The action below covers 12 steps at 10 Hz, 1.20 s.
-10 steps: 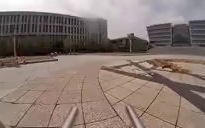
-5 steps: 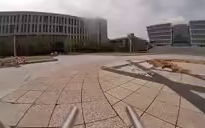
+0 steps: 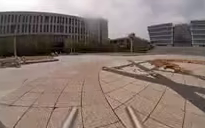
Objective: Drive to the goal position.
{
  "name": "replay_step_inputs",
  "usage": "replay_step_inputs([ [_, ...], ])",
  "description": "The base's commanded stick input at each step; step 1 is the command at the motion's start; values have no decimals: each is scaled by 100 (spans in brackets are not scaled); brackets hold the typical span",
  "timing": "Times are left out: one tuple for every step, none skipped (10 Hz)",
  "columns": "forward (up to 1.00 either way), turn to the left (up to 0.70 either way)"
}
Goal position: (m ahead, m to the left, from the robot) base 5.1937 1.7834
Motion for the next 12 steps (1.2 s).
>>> replay_step_inputs([
  [70, 0],
  [70, 0],
  [70, 0],
  [70, 0],
  [70, 0],
  [70, 0],
  [70, 0],
  [70, 0],
  [70, 0],
  [70, 0],
  [70, 0],
  [70, 0],
])
